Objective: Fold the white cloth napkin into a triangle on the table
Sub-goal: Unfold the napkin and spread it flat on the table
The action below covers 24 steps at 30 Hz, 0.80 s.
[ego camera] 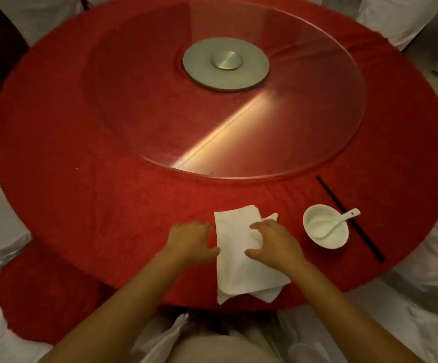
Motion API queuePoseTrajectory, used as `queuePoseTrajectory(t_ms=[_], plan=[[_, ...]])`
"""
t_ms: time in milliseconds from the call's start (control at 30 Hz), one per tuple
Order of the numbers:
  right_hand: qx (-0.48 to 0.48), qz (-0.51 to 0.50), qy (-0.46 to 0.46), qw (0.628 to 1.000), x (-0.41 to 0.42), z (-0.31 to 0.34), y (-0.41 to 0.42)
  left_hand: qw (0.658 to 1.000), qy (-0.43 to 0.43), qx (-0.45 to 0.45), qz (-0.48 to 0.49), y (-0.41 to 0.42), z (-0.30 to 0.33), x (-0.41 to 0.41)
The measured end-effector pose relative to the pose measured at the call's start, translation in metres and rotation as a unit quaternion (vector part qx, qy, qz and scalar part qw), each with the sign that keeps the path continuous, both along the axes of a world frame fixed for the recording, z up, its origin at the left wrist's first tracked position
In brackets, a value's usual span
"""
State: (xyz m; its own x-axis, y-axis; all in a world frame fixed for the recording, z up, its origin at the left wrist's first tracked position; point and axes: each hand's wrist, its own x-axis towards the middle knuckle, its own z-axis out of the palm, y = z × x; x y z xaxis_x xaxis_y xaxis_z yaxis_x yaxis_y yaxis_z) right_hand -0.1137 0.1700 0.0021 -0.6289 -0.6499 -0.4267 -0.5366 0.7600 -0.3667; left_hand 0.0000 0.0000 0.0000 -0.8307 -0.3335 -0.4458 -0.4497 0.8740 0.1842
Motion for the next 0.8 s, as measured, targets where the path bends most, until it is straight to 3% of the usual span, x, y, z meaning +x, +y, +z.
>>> queuePoseTrajectory(t_ms=[200,400,467,567,600,733,800], plan=[[0.008,-0.07,-0.014,0.997,0.029,-0.027,0.023,0.977,-0.007,0.183,0.105,0.029,-0.035,0.017],[-0.045,-0.112,-0.012,0.993,0.025,-0.032,0.025,0.947,0.043,0.262,0.18,0.037,-0.047,0.014],[-0.078,-0.128,-0.016,0.989,0.022,-0.027,0.02,0.911,0.072,0.31,0.263,0.035,-0.045,0.009],[-0.157,-0.158,-0.052,0.973,0.016,-0.015,0.009,0.799,0.112,0.421,0.413,0.027,-0.036,0.003],[-0.187,-0.172,-0.071,0.965,0.012,-0.009,0.005,0.785,0.13,0.431,0.426,0.023,-0.03,0.001],[-0.309,-0.17,-0.122,0.928,-0.004,0.026,-0.014,0.814,0.241,0.379,0.369,0.0,0.0,-0.008],[-0.346,-0.159,-0.131,0.915,-0.01,0.044,-0.023,0.812,0.28,0.367,0.357,-0.018,0.023,-0.013]])
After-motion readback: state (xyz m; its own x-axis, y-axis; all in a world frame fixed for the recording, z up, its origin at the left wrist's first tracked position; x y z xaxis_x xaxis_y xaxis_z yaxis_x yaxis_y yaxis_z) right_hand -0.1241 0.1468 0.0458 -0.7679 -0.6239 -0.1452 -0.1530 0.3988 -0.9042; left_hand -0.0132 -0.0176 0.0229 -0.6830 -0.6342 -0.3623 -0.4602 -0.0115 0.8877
